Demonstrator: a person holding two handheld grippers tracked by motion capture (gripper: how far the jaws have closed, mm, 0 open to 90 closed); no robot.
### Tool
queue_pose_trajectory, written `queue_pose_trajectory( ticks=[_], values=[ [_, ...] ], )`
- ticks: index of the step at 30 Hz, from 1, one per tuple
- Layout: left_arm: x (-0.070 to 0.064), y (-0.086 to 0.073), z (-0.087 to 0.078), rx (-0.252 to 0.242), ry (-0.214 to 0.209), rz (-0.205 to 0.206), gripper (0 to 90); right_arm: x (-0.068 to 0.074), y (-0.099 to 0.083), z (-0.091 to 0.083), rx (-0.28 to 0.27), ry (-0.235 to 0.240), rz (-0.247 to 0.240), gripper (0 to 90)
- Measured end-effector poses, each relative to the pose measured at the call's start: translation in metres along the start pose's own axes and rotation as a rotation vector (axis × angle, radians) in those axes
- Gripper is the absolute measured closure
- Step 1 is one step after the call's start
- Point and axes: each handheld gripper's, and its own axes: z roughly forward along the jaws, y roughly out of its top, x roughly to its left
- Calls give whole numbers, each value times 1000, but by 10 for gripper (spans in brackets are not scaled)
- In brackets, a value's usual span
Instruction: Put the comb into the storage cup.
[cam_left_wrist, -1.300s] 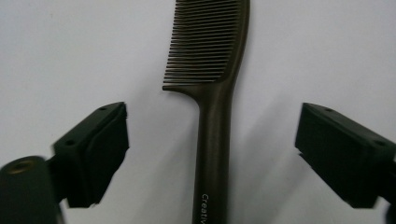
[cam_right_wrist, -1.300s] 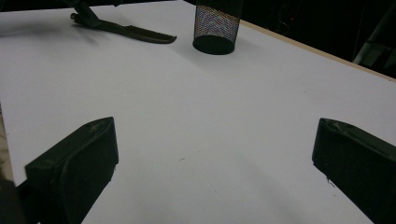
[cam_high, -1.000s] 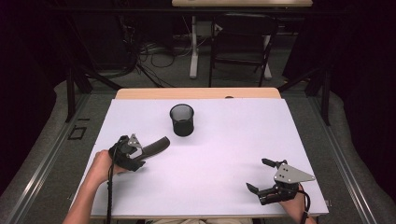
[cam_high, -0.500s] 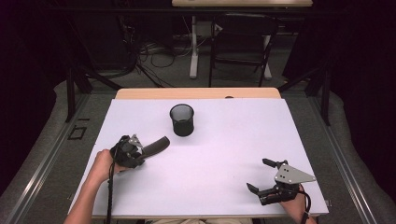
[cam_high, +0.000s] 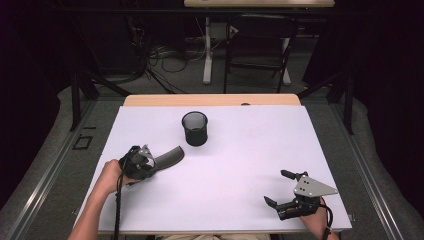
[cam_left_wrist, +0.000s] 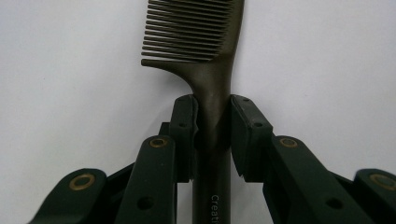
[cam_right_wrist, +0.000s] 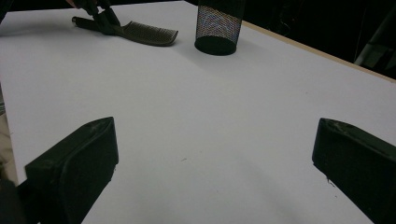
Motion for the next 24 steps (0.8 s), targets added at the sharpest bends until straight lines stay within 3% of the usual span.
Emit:
queue_pose_trajectory(
  ticks=[7, 24],
  values=[
    [-2, -3, -2, -18, 23, -11, 723, 0, 0, 0, 2, -3, 1, 0],
    [-3, -9, -17, -120, 23, -48, 723, -1, -1, -1, 7, -6, 7, 0]
  ],
)
